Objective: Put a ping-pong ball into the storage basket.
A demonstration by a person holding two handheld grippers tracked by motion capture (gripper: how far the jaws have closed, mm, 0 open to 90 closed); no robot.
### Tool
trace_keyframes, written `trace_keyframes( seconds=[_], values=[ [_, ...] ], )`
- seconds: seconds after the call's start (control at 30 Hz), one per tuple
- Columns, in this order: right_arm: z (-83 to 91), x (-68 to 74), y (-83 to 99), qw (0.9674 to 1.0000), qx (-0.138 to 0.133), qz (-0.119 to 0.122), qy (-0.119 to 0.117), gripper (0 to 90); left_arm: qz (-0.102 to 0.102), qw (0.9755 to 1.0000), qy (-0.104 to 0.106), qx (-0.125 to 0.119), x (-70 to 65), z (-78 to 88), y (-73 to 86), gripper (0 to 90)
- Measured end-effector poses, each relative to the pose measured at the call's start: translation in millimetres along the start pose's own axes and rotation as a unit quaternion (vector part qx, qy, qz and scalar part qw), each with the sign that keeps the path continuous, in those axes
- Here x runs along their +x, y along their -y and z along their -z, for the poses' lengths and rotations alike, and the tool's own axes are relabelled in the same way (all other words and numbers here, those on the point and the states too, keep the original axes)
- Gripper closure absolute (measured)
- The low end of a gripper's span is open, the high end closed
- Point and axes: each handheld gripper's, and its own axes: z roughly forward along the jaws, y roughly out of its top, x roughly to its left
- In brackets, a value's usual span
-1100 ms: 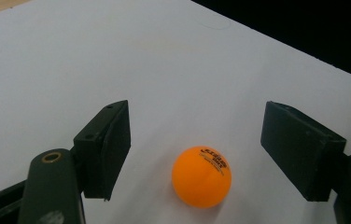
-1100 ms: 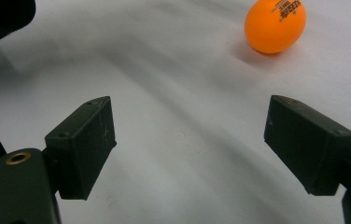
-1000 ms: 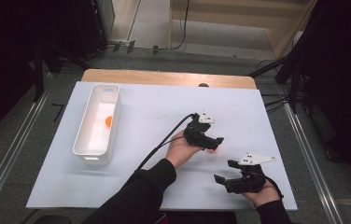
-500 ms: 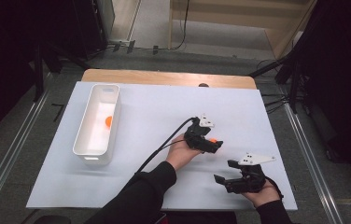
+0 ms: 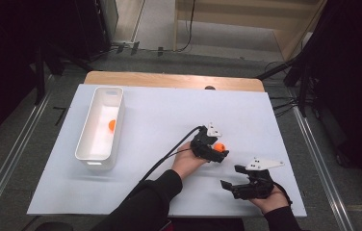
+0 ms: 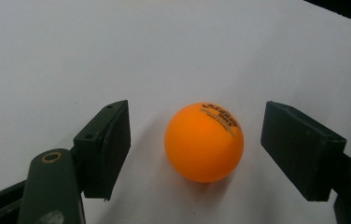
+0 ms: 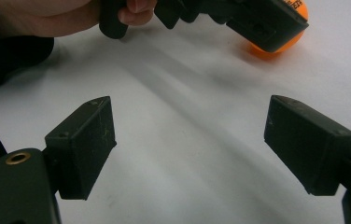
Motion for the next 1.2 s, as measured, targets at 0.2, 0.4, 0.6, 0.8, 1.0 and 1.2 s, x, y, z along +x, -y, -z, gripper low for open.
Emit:
trace_keyframes(
  seconds=[0.2,0.4,0.6,0.8,1.0,1.2],
  values=[
    [0.2,0.3,0.1,1.0000,0.001,-0.002,0.000,14.9,-0.010,0.9998,-0.004,0.018,-0.1,-2.8,2.3,24.6],
    [0.1,0.3,0.0,1.0000,0.001,-0.002,0.000,14.9,-0.024,0.9991,-0.013,0.034,-1.0,-6.9,5.7,24.6],
    [0.0,0.6,0.1,1.0000,0.001,-0.002,-0.002,14.9,-0.034,0.9983,-0.020,0.042,-2.1,-7.5,6.1,24.7],
    [-0.2,0.6,0.1,1.0000,0.002,-0.002,-0.001,14.9,-0.051,0.9971,-0.034,0.045,-6.6,-9.5,6.6,24.6],
    [0.0,0.5,0.2,1.0000,0.001,-0.002,-0.001,14.8,-0.056,0.9967,-0.037,0.046,-7.3,-10.0,6.9,24.4],
    [-0.6,0.8,0.2,1.0000,0.002,0.000,0.000,14.9,-0.057,0.9966,-0.038,0.048,-7.5,-9.7,6.8,24.9]
  ],
)
